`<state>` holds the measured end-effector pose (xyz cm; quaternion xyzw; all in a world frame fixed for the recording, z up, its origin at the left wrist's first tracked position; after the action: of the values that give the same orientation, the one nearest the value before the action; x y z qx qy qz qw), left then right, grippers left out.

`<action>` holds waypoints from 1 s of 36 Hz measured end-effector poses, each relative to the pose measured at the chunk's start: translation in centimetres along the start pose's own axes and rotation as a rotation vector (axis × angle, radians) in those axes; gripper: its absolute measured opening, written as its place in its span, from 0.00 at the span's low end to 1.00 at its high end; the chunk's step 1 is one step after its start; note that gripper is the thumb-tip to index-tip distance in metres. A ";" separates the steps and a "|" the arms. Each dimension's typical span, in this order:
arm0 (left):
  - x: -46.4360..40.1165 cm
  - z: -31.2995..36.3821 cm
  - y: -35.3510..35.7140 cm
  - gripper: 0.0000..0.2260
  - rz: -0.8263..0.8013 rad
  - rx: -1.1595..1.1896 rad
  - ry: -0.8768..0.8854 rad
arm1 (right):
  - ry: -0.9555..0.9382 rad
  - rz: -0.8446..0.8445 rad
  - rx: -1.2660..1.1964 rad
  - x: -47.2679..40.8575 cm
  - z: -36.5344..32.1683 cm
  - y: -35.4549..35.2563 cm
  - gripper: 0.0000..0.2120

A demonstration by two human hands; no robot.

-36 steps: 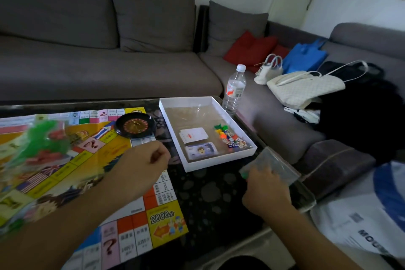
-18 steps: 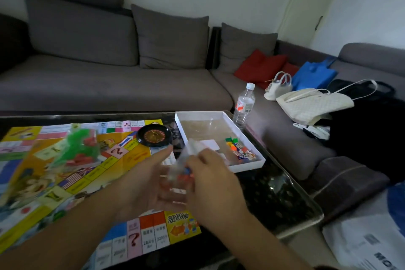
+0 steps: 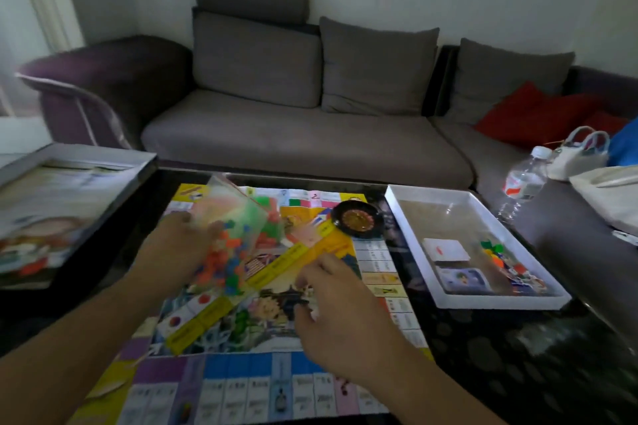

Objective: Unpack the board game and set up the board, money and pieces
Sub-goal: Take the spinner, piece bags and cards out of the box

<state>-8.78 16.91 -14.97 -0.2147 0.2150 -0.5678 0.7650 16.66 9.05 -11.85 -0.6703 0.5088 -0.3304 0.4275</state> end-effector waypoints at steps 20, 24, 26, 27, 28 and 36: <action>4.6 7.1 7.6 0.08 -0.191 -0.306 0.567 | 0.161 -0.060 0.021 -2.2 3.8 1.0 0.11; 6.0 12.0 12.9 0.09 -0.277 -0.240 0.663 | 0.326 0.037 -0.040 -1.9 9.7 -3.6 0.12; 6.6 14.3 15.9 0.09 -0.325 -0.205 0.698 | 0.425 0.104 -0.044 -1.4 13.1 -6.2 0.12; 7.0 15.4 17.3 0.09 -0.345 -0.186 0.722 | 0.463 0.135 -0.021 -1.2 14.6 -7.5 0.12; 7.4 16.4 18.7 0.09 -0.361 -0.166 0.750 | 0.497 0.161 0.002 -0.9 16.3 -8.5 0.11; 10.0 22.7 29.1 0.13 -0.490 -0.230 0.931 | 0.588 0.168 0.046 -0.3 27.1 -10.6 0.16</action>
<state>29.42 16.89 -13.96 -0.0668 0.5358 -0.7377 0.4053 44.62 16.96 -13.52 -0.4916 0.6568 -0.4851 0.3027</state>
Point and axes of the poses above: each hand's wrist, its own x-axis away from the middle knuckle, its own y-axis out of the palm, z = x × y, the point moved 9 cm from there along -x, towards the middle knuckle, and after that the axes turned 10 degrees about y, right-handed, at the moved point
